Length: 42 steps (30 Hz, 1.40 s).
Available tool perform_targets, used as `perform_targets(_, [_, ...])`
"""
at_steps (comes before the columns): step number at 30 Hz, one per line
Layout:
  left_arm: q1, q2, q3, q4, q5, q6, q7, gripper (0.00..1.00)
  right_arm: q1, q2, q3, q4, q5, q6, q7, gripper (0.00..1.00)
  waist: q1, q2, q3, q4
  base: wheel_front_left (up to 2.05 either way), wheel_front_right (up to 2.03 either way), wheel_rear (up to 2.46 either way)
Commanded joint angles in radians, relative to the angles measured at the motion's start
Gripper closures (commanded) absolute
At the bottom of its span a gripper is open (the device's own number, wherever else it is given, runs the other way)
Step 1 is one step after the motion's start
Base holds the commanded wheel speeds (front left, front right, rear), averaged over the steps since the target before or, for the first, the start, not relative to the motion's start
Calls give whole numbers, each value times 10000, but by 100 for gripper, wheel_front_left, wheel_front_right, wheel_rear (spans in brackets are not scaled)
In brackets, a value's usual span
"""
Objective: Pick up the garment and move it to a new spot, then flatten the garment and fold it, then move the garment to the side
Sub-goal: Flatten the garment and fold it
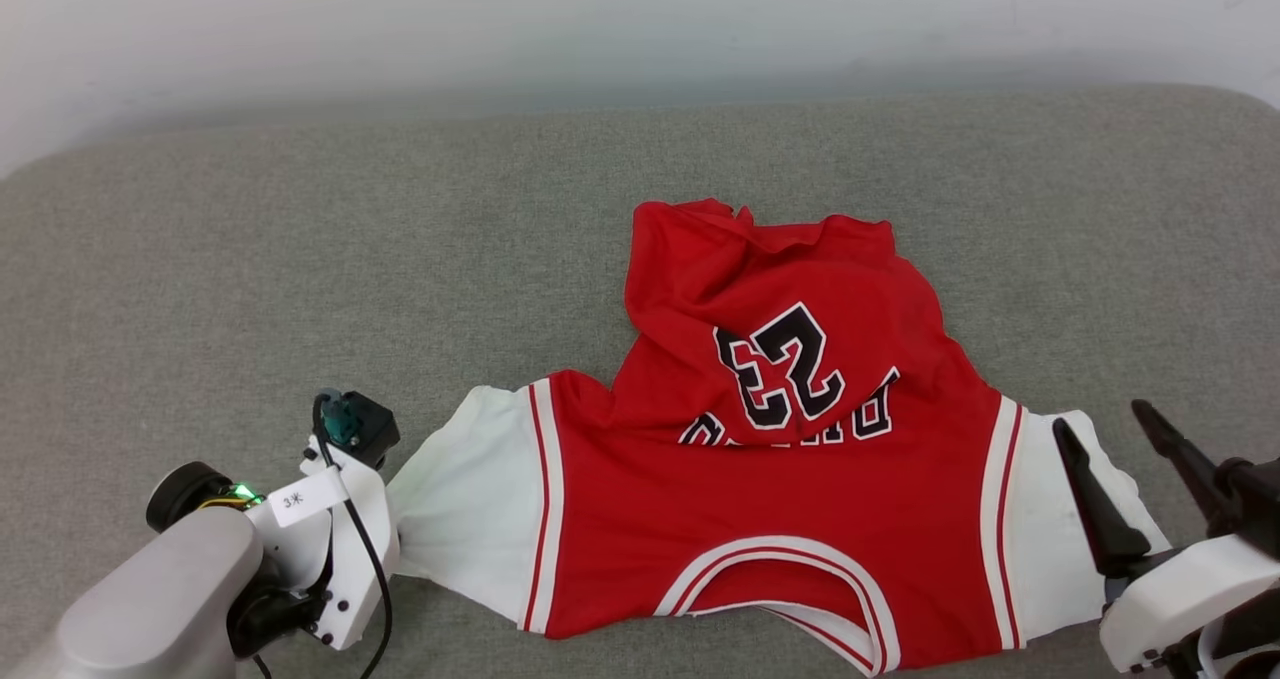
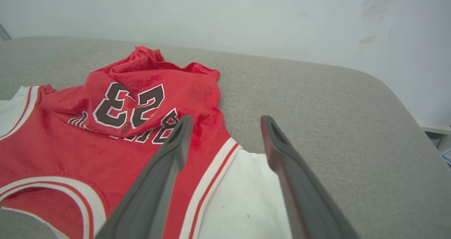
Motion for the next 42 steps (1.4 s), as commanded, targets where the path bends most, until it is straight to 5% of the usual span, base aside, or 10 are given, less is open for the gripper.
perform_targets(1, [95,-56,-88,168,-49,7,-348,100,-146,-164,-105,-17,12,-11,20,0,0,0,-101,34,0,0,0])
perform_targets(9, [131,449,639,-196,63,219,-2284,100,-247,-1594,-346,-316,516,-11,1036,0,0,0,-493,125,0,0,0])
perform_targets(21, [742,1267,1301,-2441,52,1313,-3188,100,226,-4442,933,-633,3236,-11,5552,0,0,0,-501,364,0,0,0])
perform_targets(29, [705,1374,1272,-3346,252,1699,-3086,100,-375,-4698,1663,587,3975,-11,6642,0,0,0,-229,546,0,0,0])
perform_targets(42, [389,1232,1199,-3782,481,1796,-3123,100,-1450,-3670,3625,3648,4679,4,5559,0,0,0,284,827,0,0,0])
